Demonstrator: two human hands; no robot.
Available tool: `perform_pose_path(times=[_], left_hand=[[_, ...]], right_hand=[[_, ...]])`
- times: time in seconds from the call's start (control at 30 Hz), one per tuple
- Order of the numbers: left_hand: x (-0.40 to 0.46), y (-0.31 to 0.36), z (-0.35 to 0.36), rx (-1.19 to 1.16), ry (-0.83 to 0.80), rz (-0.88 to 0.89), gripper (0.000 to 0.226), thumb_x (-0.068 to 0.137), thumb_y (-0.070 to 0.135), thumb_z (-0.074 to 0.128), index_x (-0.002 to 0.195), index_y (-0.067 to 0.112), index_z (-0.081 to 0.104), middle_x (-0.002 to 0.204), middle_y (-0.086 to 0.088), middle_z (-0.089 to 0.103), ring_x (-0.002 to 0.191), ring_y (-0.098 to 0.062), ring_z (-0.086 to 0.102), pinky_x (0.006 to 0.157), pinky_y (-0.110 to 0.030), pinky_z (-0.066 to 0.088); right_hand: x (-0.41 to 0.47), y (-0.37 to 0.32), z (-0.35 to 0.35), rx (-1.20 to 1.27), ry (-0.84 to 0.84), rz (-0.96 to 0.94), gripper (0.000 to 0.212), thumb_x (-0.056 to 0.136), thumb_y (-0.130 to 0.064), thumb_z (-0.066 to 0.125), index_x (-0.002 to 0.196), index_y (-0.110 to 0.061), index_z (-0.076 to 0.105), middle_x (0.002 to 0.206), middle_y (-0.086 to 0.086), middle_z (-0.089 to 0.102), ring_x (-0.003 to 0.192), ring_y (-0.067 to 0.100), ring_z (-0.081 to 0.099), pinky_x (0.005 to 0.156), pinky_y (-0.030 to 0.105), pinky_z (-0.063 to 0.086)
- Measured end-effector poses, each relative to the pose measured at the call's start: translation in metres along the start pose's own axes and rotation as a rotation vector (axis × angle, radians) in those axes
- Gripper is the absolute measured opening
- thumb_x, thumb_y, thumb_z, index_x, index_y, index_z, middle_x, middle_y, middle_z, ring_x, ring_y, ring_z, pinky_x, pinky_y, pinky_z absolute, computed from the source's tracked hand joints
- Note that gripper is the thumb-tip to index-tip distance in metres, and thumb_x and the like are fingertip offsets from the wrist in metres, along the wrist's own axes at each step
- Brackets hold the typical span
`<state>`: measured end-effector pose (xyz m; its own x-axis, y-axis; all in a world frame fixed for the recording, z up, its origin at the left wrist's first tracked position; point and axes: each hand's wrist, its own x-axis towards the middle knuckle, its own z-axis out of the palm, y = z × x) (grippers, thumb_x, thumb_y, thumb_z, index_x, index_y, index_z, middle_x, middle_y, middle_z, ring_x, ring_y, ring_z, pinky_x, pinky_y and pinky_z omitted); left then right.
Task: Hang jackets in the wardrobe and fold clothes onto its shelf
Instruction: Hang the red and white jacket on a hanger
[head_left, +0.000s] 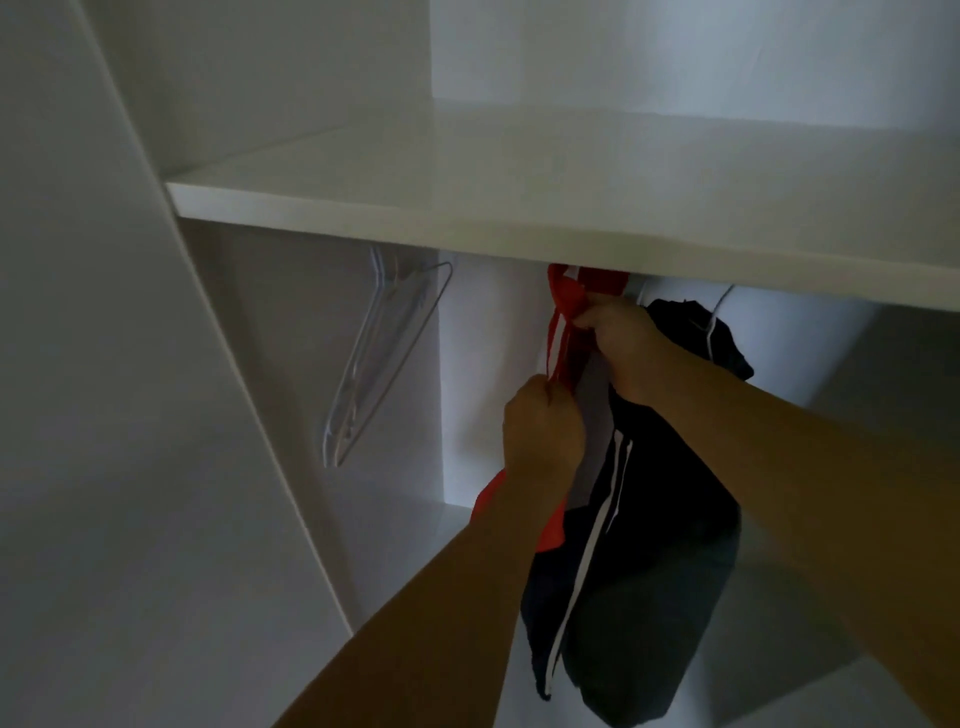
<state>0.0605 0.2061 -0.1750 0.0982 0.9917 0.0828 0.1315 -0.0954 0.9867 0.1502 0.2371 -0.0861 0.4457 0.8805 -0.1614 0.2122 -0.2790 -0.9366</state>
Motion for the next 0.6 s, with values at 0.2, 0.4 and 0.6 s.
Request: perform_pose_path(times=[0.2,0.4,0.6], left_hand=[[0.019,-0.028,0.026,0.094,-0.261,-0.214,0.028,0.098,0.009,0.036,0.097,-0.011,0.057,0.099,-0.027,0.063,0.087,-0.036,0.062,0.084,-0.045,0.051],[0.019,-0.019,0.016,0.314,-0.41,-0.261,0.026,0.099,0.006,0.039,0.09,-0.007,0.06,0.116,-0.031,0.06,0.104,-0.039,0.06,0.077,-0.034,0.047],[-0.03,0.037,-0.005,0.656,-0.412,-0.08,0.03,0.1,0.016,0.043,0.116,-0.007,0.054,0.117,-0.023,0.059,0.107,-0.035,0.058,0.081,-0.034,0.046]], right_hand=[[0.007,0.031,-0.017,-0.003,-0.016,0.006,0.031,0.1,0.008,0.031,0.124,0.015,0.049,0.101,0.018,0.05,0.105,0.039,0.049,0.091,0.029,0.042],[-0.02,0.041,-0.038,0.238,0.01,0.014,0.038,0.102,0.0,0.035,0.135,0.017,0.038,0.112,0.041,0.051,0.103,0.053,0.05,0.082,0.027,0.045],[-0.09,0.052,-0.071,0.093,0.107,-0.043,0.033,0.099,0.0,0.042,0.131,-0.001,0.05,0.118,0.016,0.057,0.102,0.023,0.059,0.082,0.03,0.05]])
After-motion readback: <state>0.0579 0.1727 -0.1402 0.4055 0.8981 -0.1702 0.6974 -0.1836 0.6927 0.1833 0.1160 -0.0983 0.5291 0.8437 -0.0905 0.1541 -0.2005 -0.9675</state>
